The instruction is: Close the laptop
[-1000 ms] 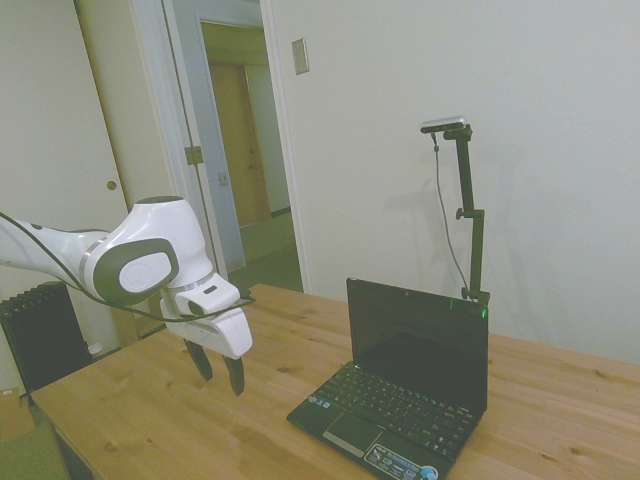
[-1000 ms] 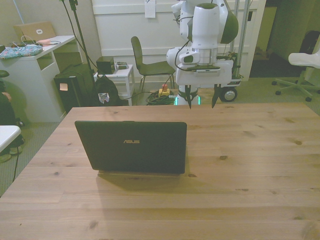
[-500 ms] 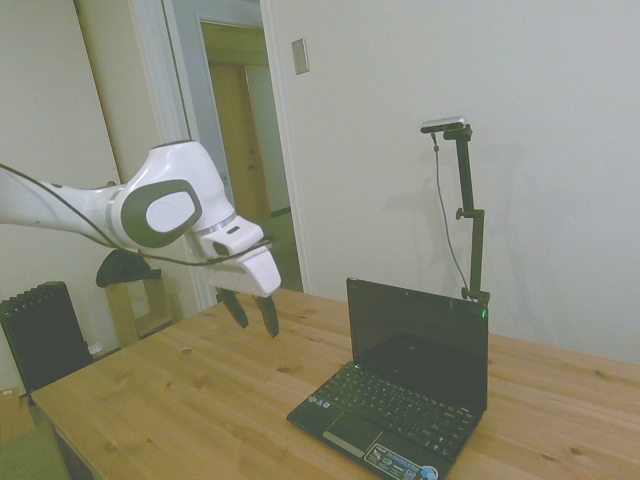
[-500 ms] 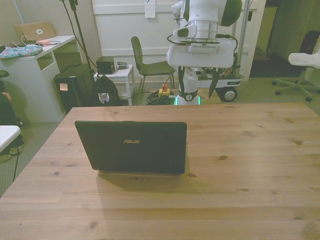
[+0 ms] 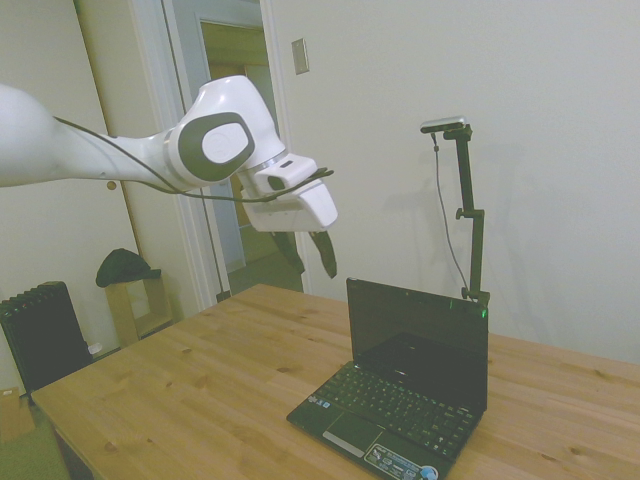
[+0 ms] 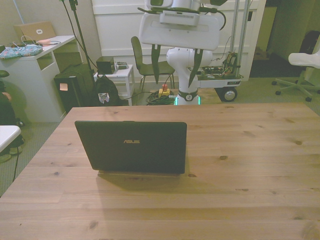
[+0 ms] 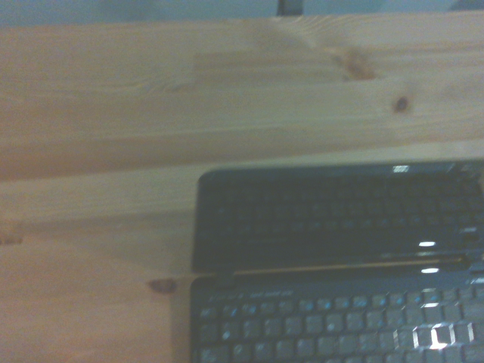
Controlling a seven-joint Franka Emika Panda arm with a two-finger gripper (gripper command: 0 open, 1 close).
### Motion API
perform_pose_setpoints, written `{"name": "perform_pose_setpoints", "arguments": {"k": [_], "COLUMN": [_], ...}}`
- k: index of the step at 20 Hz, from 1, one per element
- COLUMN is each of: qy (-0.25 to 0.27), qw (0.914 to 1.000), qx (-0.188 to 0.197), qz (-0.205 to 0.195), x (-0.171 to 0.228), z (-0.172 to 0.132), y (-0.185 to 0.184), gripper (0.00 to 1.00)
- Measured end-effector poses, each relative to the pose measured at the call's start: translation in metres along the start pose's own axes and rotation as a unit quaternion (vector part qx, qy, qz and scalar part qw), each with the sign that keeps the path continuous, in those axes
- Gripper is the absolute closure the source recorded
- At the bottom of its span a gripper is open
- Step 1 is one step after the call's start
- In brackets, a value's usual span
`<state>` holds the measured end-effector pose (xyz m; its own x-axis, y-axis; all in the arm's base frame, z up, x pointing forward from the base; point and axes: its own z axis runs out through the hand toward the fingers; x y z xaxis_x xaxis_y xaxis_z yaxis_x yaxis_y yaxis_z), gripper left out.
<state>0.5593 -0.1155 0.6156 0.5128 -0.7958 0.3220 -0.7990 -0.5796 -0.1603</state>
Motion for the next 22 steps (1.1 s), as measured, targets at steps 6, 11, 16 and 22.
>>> {"name": "perform_pose_setpoints", "arguments": {"k": [6, 11, 16, 22], "qy": [0.023, 0.024, 0.007, -0.025], "qw": [0.9996, 0.9995, 0.9997, 0.9994], "qx": [-0.003, -0.004, 0.004, 0.010], "qz": [0.015, 0.022, 0.022, 0.021], "x": [0.063, 0.111, 0.132, 0.139], "z": [0.015, 0.044, 0.082, 0.126], "y": [-0.013, -0.018, -0.026, -0.017], "gripper": [0.00, 0.00, 0.00, 1.00]}}
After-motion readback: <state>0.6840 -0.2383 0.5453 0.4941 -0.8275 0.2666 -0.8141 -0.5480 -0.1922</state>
